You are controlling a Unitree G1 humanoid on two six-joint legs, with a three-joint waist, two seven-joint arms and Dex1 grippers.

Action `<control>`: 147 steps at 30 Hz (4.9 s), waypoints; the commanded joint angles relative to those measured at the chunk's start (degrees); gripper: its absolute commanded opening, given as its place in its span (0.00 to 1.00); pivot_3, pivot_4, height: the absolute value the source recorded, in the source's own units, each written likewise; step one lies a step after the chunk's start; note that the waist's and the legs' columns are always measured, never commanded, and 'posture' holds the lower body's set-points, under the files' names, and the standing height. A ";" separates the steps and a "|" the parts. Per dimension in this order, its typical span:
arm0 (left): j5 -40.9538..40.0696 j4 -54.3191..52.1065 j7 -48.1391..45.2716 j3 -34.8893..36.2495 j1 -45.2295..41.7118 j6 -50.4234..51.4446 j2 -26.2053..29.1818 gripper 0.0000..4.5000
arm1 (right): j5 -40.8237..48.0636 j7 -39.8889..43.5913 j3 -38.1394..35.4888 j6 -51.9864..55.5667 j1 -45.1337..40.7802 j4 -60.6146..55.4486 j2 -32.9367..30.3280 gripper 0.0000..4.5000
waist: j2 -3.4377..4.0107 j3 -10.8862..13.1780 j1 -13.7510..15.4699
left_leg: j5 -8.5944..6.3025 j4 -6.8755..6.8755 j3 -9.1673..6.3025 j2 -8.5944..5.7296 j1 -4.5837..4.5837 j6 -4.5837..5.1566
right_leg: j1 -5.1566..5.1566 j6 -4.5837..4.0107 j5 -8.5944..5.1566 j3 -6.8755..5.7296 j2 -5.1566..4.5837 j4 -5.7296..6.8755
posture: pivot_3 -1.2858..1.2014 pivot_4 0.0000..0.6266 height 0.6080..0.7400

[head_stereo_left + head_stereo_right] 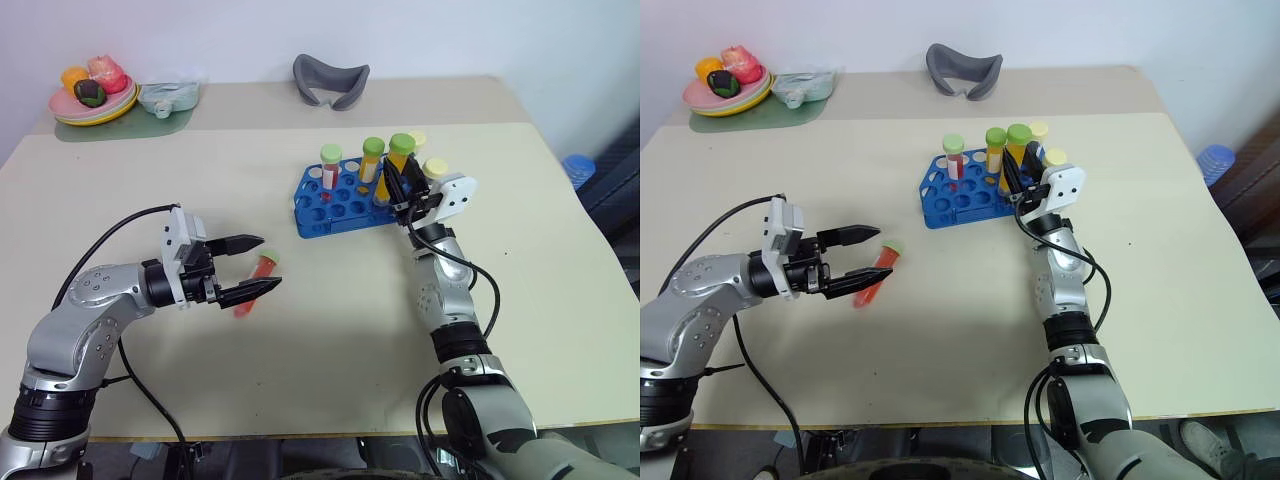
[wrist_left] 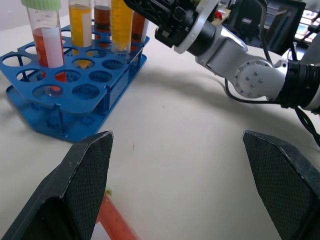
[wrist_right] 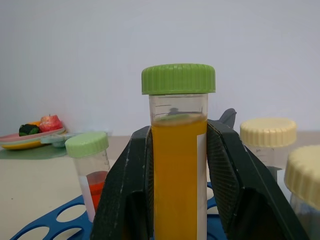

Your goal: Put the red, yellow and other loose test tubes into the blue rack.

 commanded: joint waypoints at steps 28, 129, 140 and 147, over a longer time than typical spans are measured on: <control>-2.25 -3.30 1.97 2.36 -0.67 1.26 1.53 0.94 | -2.62 1.25 -1.49 -3.70 -1.41 4.42 0.92 0.27 | 0.00 0.00 0.01 | 0.00 -0.13 0.03 0.00 0.65 0.00 | 0.56 -0.01 -0.01 0.05 0.01 -0.03 | 0.52 0.24 1.00; -74.81 20.35 92.13 -25.79 -42.77 52.01 14.68 0.94 | 16.71 37.30 -8.12 43.61 30.43 -54.10 -42.08 0.98 | -0.51 0.16 1.68 | -0.08 0.03 0.02 -0.06 0.67 0.11 | 0.77 0.04 -0.04 0.07 -0.04 -0.22 | 0.52 0.24 1.00; -74.81 26.29 99.35 -32.33 -46.45 50.17 9.29 0.94 | 16.80 35.79 -7.59 44.13 30.20 -55.14 -41.72 0.98 | -0.51 0.16 1.66 | -0.03 0.04 0.02 -0.07 0.66 0.03 | 0.77 0.04 -0.04 0.08 -0.03 -0.22 | 0.52 0.24 1.00; -74.81 28.76 104.84 -31.36 -45.93 50.04 5.28 0.94 | 16.96 35.02 -8.33 44.64 30.83 -56.09 -41.88 0.98 | -0.51 0.15 1.63 | -0.02 0.05 0.02 -0.07 0.66 0.00 | 0.76 0.04 -0.04 0.09 -0.03 -0.22 | 0.52 0.24 1.00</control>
